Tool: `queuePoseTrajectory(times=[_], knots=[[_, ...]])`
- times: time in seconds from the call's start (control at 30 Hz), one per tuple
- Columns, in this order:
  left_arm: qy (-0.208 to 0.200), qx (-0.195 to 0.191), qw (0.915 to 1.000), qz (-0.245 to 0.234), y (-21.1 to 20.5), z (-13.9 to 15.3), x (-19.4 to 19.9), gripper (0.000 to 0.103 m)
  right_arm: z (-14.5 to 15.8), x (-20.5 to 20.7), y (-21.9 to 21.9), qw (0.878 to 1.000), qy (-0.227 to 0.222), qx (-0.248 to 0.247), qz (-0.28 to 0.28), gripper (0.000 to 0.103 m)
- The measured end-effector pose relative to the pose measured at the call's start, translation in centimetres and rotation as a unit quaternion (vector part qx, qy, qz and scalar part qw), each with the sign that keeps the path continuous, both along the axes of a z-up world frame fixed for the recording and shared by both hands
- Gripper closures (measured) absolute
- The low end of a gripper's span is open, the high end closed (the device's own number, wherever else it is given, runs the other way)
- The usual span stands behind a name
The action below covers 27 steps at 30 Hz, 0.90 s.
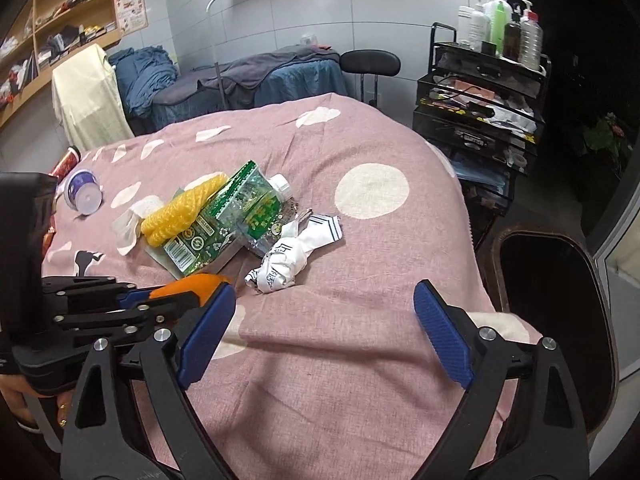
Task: Collect trash
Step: 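Grasp the orange peel with the left tool while the right tool grasps the white wrapper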
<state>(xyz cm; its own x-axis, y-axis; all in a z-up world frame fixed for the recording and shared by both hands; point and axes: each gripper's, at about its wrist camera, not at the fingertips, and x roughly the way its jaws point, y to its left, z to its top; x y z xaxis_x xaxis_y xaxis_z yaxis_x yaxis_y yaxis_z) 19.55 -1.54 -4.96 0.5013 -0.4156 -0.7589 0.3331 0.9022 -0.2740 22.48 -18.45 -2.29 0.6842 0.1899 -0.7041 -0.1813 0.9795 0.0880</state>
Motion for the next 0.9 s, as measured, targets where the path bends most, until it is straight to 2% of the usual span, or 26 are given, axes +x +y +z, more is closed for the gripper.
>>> queuePoseTrajectory(times=[0.17,0.33,0.4,0.5,0.67,0.77,0.83,0.9], knots=[[-0.013,-0.024,0.9995,0.016,0.9,0.7,-1.3,0.09,0.2,1.6,1.5,1.0,0.005,-0.004,0.025,0.016],[-0.03,-0.034,0.9985,0.03,1.6,1.2,-2.5,0.091,0.3,3.8,3.2,0.999,0.021,0.019,0.045,0.016],[-0.032,-0.038,0.9982,0.033,1.8,1.3,-2.8,0.091,0.4,4.7,3.9,0.998,0.025,0.025,0.042,0.022],[-0.035,-0.037,0.998,0.038,2.1,1.3,-3.0,0.091,0.3,6.2,4.7,0.999,0.033,0.029,0.031,0.023],[-0.035,-0.043,0.9975,0.044,2.7,1.2,-3.3,0.091,-0.5,6.7,6.2,0.998,0.048,-0.024,0.031,0.023],[-0.034,-0.043,0.9976,0.043,2.7,1.0,-3.4,0.091,-1.4,6.7,5.8,0.997,0.069,-0.028,0.027,0.023],[-0.033,-0.044,0.9976,0.043,2.6,0.9,-3.4,0.091,-2.1,6.9,5.8,0.995,0.083,-0.04,0.029,0.026],[-0.034,-0.044,0.9976,0.042,2.6,0.8,-3.5,0.091,-3.2,7.1,6.1,0.992,0.103,-0.054,0.04,0.041]])
